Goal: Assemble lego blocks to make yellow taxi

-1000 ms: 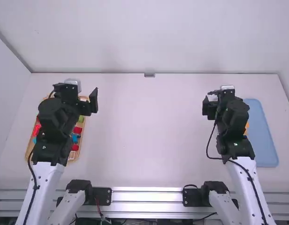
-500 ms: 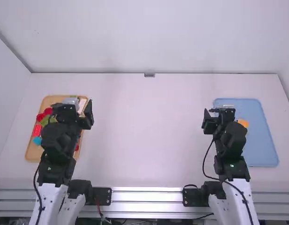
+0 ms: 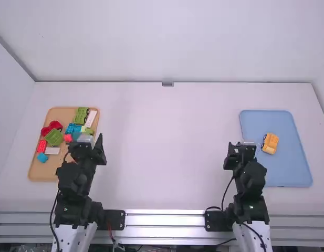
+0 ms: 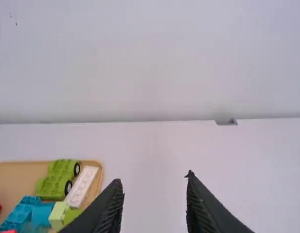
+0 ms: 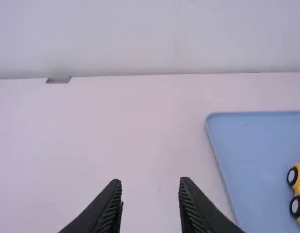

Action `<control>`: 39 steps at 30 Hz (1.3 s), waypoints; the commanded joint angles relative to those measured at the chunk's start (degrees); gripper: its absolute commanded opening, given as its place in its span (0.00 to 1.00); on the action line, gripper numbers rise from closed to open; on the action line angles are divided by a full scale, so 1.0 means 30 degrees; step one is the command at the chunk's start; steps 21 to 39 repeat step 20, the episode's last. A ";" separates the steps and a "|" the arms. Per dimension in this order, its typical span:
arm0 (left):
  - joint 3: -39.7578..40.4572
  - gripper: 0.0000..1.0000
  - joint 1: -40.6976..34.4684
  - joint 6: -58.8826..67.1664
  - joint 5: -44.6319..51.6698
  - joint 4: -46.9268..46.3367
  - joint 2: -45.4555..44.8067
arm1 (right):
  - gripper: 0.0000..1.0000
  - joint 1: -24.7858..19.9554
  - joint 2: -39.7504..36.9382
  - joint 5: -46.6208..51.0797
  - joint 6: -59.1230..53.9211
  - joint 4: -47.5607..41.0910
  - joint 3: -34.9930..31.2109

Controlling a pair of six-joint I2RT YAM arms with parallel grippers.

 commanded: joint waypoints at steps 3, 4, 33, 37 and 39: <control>-0.1759 0.23 -0.0025 -0.0040 -0.0098 0.0106 -0.1897 | 0.23 0.0055 -0.1828 -0.0018 0.0106 0.0047 -0.1813; -0.1935 0.22 -0.0025 -0.0040 -0.0098 0.0106 -0.2073 | 0.22 0.0055 -0.2006 -0.0018 0.0106 0.0047 -0.1991; -0.4433 0.01 -0.0025 -0.0040 -0.0098 0.0106 -0.4069 | 0.00 0.0055 -0.5708 -0.0018 0.0106 0.0047 -0.2262; -0.4433 0.01 -0.0025 -0.0040 -0.0098 0.0106 -0.4069 | 0.00 0.0055 -0.5708 -0.0018 0.0106 0.0047 -0.2262; -0.4433 0.01 -0.0025 -0.0040 -0.0098 0.0106 -0.4069 | 0.00 0.0055 -0.5708 -0.0018 0.0106 0.0047 -0.2262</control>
